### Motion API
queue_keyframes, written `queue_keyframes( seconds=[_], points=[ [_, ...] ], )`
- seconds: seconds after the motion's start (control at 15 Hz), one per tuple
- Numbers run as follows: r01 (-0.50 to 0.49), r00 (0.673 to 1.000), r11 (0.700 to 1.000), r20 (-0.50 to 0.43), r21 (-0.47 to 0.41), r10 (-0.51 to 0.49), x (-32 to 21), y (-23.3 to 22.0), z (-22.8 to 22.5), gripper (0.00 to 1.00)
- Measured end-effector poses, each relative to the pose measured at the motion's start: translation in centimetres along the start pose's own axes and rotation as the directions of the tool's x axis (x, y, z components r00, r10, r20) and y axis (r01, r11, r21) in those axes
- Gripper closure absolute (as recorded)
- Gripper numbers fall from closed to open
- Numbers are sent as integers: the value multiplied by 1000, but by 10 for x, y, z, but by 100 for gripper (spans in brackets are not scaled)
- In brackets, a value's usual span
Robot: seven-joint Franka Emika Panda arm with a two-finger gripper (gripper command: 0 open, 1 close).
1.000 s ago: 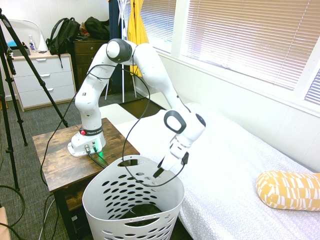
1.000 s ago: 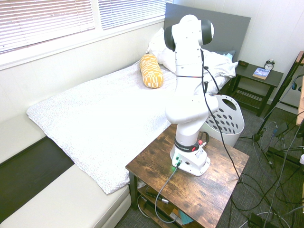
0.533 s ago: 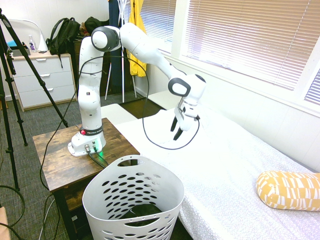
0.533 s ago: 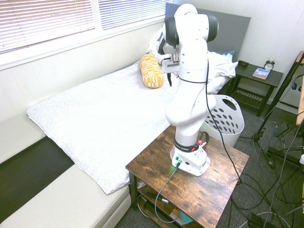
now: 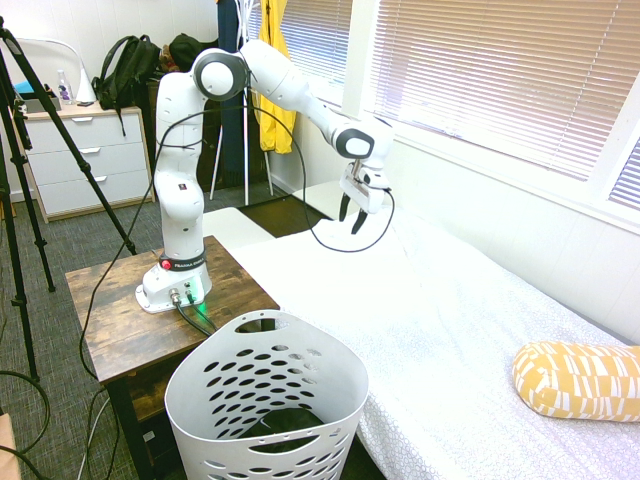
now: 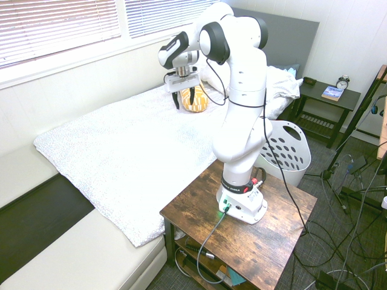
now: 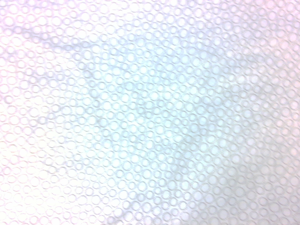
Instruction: Put my clothes in the laundry bag
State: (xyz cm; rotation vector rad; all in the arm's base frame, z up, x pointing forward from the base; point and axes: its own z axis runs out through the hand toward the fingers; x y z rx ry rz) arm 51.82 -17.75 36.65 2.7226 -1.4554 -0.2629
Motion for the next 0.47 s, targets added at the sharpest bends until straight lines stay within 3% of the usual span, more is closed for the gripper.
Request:
queue_keyframes(
  seconds=[0.47],
  points=[
    [170,985,985,-20,-34,-170,-107,-132,10,0]
  ],
)
